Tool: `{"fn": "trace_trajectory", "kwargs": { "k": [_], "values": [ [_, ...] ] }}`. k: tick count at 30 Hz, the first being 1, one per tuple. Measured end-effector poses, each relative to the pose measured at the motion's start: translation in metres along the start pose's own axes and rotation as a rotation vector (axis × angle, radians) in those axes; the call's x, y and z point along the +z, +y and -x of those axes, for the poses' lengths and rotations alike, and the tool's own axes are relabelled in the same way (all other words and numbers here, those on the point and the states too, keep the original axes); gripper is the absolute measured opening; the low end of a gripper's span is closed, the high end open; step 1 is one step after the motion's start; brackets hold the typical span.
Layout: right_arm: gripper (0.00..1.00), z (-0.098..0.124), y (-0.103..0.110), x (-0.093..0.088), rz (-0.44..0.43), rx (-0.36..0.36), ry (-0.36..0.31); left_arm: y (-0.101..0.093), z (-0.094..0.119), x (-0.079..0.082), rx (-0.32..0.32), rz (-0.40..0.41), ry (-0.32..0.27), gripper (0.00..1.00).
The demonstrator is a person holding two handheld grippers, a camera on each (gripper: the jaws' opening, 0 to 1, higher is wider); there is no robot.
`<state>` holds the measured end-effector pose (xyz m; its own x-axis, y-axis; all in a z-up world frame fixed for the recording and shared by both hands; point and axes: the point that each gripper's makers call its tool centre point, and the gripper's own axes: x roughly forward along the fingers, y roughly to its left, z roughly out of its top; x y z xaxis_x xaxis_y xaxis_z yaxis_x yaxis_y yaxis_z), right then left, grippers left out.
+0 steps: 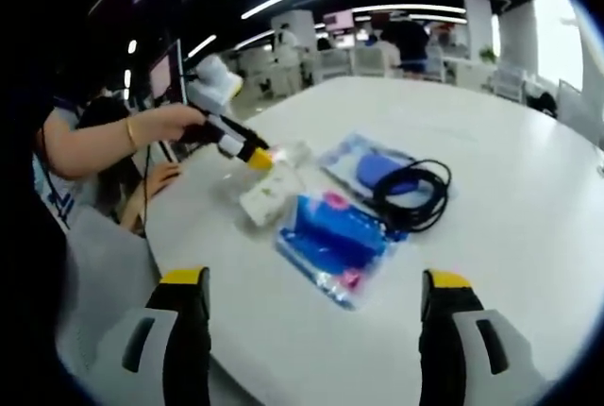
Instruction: Arrange the tabletop items into an orderly group along one side of the table until the central work area is clear of visible clutter.
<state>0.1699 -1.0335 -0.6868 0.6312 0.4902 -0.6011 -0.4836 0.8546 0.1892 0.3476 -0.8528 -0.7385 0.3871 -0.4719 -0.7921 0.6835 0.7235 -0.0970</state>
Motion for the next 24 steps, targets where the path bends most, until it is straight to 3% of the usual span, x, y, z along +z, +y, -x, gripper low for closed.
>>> {"fn": "trace_trajectory", "kwargs": {
  "k": [15, 24],
  "values": [
    [0.9, 0.0011, -0.0031, 0.0, -0.004, -0.007, -0.003, -0.0092, 0.0006, -0.0009, 0.008, 0.033, 0.058, 0.45],
    [0.89, 0.0007, -0.0029, 0.0001, -0.003, -0.004, -0.004, -0.008, -0.0043, -0.0047, 0.024, 0.133, 0.138, 0.43]
  ]
}}
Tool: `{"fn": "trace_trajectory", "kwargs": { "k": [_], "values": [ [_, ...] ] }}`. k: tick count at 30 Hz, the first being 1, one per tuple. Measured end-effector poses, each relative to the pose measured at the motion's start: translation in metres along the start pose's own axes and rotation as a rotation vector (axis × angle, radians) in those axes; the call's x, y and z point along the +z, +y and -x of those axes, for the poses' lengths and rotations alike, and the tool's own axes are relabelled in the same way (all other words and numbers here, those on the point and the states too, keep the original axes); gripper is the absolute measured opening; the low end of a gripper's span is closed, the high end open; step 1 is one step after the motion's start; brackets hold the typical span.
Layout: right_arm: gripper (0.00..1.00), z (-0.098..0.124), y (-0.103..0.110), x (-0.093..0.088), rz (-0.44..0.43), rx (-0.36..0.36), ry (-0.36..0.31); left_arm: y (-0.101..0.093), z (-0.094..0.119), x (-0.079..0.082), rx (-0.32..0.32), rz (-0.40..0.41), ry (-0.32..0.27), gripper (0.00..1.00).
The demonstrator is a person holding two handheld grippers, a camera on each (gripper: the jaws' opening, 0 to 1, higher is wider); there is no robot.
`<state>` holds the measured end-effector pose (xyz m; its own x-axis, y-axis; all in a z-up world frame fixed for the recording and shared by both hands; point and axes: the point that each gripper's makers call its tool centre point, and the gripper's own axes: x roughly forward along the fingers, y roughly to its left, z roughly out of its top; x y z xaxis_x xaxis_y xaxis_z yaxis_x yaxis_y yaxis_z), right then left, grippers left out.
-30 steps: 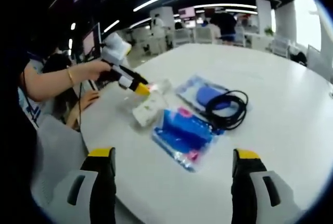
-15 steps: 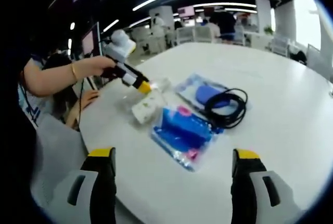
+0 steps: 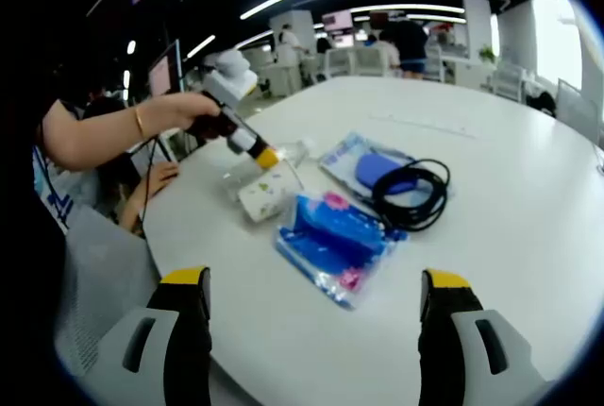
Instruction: Arrange the tabletop items into an orderly group along one side of the table until the central work area is clear of visible clutter.
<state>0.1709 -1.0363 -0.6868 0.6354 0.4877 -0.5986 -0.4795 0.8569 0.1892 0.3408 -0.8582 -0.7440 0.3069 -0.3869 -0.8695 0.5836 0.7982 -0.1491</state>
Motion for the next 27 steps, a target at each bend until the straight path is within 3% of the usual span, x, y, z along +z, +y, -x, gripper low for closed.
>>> {"fn": "trace_trajectory", "kwargs": {
  "k": [6, 10, 16, 27],
  "values": [
    [0.89, 0.002, -0.003, -0.002, 0.005, -0.012, 0.01, 0.002, -0.003, -0.002, 0.03, 0.048, 0.05, 0.44],
    [0.89, 0.002, -0.001, -0.002, 0.015, -0.01, 0.017, -0.001, -0.003, -0.004, 0.031, 0.076, 0.08, 0.39],
    [0.88, 0.001, -0.002, -0.002, 0.015, -0.014, 0.017, -0.001, -0.007, -0.005, 0.03, 0.051, 0.105, 0.4],
    [0.88, 0.003, -0.002, -0.004, 0.007, -0.02, 0.017, 0.005, -0.012, -0.002, 0.02, 0.096, 0.095, 0.4]
  ]
}}
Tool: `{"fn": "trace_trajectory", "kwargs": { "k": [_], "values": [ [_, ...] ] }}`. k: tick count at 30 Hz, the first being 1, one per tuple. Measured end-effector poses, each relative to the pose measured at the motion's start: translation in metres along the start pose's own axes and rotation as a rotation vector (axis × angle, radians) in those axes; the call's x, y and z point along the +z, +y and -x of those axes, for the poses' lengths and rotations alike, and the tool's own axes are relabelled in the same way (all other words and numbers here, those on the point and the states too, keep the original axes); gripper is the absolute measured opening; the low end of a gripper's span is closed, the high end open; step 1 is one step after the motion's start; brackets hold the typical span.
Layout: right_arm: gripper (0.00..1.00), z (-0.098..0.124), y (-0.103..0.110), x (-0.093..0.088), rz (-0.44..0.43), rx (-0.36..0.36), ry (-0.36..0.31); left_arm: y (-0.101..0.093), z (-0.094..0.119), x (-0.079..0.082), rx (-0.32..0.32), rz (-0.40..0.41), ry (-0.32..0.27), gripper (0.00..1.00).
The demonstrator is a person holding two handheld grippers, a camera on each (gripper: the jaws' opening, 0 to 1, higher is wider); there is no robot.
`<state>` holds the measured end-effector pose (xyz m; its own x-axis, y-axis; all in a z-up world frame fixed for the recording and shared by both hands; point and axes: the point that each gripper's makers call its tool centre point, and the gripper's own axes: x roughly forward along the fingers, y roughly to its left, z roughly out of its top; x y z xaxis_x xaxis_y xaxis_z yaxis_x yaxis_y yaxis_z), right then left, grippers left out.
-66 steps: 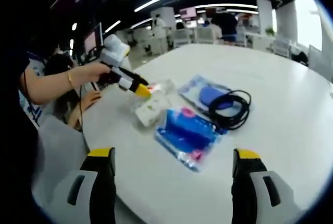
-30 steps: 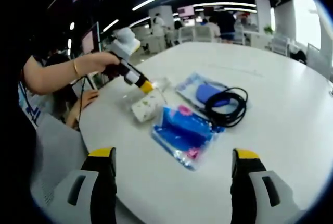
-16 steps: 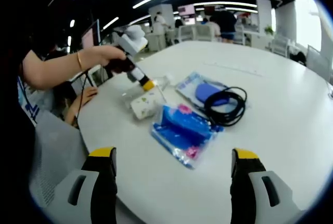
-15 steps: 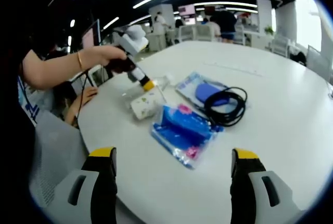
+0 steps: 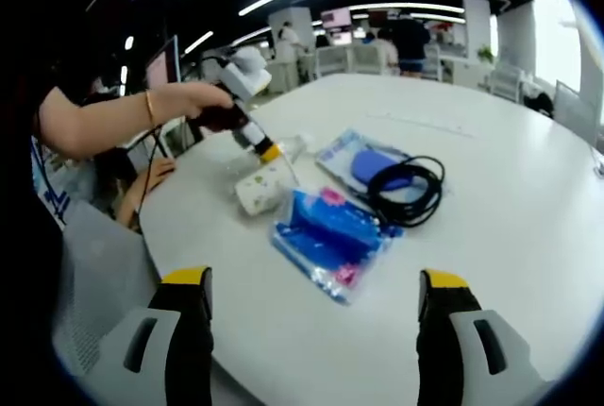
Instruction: Arrange the tabletop items into an orderly group along one side of the table until the central work area is clear of visible clutter.
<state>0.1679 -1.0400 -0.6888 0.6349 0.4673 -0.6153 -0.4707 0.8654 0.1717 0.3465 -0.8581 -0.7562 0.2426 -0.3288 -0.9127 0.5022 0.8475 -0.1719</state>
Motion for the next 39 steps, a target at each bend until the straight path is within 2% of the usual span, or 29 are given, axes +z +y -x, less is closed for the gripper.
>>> {"fn": "trace_trajectory", "kwargs": {
  "k": [10, 21, 24, 26, 28, 35, 39],
  "values": [
    [0.87, 0.0, -0.001, 0.002, -0.002, -0.002, -0.006, 0.003, 0.0, 0.002, -0.019, 0.005, -0.003, 0.38],
    [0.87, 0.002, -0.003, 0.004, 0.004, -0.005, -0.009, 0.005, 0.008, 0.001, -0.047, 0.062, -0.073, 0.36],
    [0.87, 0.003, -0.002, 0.005, 0.009, -0.005, -0.009, 0.002, 0.014, 0.002, -0.06, 0.045, -0.097, 0.36],
    [0.87, 0.003, -0.002, 0.006, 0.013, -0.004, -0.009, 0.002, 0.018, 0.004, -0.052, 0.0, -0.116, 0.36],
    [0.87, 0.003, 0.0, 0.007, 0.018, -0.003, -0.011, 0.0, 0.022, 0.003, -0.054, -0.002, -0.123, 0.36],
    [0.87, 0.003, 0.008, 0.014, 0.037, 0.009, -0.023, -0.002, 0.045, 0.01, -0.087, 0.029, -0.214, 0.35],
    [0.87, 0.004, 0.01, 0.015, 0.043, 0.011, -0.025, 0.001, 0.058, 0.013, -0.062, 0.015, -0.258, 0.35]
  ]
}}
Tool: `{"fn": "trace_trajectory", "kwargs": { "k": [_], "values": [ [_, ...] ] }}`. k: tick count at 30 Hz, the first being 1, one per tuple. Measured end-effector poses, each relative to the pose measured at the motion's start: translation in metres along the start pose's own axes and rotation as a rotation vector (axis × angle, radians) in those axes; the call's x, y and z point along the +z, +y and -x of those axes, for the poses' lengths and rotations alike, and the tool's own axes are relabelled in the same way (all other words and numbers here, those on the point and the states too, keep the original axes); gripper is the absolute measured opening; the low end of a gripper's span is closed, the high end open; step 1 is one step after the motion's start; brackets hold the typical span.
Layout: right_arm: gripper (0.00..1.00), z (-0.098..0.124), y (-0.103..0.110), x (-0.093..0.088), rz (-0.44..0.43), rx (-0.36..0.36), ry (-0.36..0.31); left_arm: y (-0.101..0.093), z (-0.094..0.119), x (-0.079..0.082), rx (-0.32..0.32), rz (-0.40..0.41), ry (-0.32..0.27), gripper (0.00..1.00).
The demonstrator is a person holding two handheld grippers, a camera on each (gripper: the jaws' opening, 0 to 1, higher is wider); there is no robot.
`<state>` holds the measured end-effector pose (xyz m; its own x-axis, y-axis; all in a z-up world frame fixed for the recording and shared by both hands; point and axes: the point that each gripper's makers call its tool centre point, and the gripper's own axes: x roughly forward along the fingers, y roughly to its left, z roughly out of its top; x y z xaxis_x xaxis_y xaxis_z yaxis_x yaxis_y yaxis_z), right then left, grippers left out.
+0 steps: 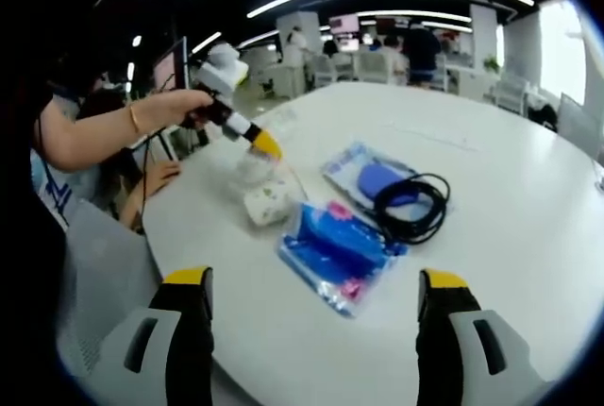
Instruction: Arrange the tabletop items into an orderly group along one side of the table until the central work area is clear of visible clutter.
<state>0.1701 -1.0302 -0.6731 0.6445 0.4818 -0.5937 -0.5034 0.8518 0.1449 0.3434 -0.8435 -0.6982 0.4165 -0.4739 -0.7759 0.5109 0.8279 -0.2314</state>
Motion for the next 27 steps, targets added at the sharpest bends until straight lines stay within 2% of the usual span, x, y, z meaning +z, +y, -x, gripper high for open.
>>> {"fn": "trace_trajectory", "kwargs": {
  "k": [6, 16, 21, 22, 23, 24, 27],
  "values": [
    [0.87, 0.002, 0.001, 0.002, 0.008, 0.0, -0.001, 0.004, 0.013, 0.002, 0.029, -0.03, -0.055, 0.35],
    [0.87, 0.002, 0.002, 0.005, 0.014, -0.003, -0.004, 0.008, 0.018, 0.005, 0.046, -0.001, -0.145, 0.35],
    [0.87, 0.003, 0.003, 0.006, 0.013, -0.002, -0.008, 0.006, 0.021, -0.001, 0.073, -0.034, -0.194, 0.35],
    [0.87, 0.003, 0.003, 0.006, 0.014, -0.002, -0.008, 0.007, 0.022, 0.001, 0.077, -0.031, -0.226, 0.35],
    [0.87, 0.003, 0.003, 0.006, 0.014, -0.002, -0.006, 0.007, 0.023, -0.003, 0.078, -0.024, -0.218, 0.35],
    [0.87, 0.003, 0.003, 0.005, 0.016, -0.003, -0.004, 0.008, 0.023, -0.001, 0.078, -0.015, -0.245, 0.35],
    [0.87, 0.003, 0.004, 0.006, 0.017, -0.002, -0.004, 0.007, 0.026, -0.005, 0.085, -0.008, -0.275, 0.35]
  ]
}}
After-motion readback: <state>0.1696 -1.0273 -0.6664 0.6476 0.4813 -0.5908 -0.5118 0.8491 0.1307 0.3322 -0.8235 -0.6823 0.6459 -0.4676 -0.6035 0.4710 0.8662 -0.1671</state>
